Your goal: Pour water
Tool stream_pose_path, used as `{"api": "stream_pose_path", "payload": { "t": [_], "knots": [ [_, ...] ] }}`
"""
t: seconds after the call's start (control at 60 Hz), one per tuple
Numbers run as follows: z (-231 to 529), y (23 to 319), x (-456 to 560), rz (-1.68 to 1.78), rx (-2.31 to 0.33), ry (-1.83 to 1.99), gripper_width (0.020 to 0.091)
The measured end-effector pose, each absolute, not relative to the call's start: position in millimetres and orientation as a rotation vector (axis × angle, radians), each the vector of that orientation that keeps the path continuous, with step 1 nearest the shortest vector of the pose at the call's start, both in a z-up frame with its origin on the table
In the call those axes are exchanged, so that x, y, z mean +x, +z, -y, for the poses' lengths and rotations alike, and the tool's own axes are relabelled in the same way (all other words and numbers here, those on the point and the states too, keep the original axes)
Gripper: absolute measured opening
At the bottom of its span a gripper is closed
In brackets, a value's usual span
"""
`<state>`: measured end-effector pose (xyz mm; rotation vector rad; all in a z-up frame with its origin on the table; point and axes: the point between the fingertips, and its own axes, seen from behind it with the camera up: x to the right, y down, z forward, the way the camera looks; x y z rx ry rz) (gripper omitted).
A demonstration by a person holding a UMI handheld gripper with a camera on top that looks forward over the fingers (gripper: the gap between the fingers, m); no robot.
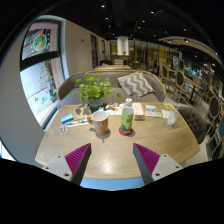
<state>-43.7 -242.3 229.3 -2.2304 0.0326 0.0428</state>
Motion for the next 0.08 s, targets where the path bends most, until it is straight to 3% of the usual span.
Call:
{"api": "stream_pose_path", "payload": {
  "t": [0.083],
  "knots": [
    [246.7, 225.6, -50.5, -0.021, -2.248, 0.029, 0.0854]
  ]
}}
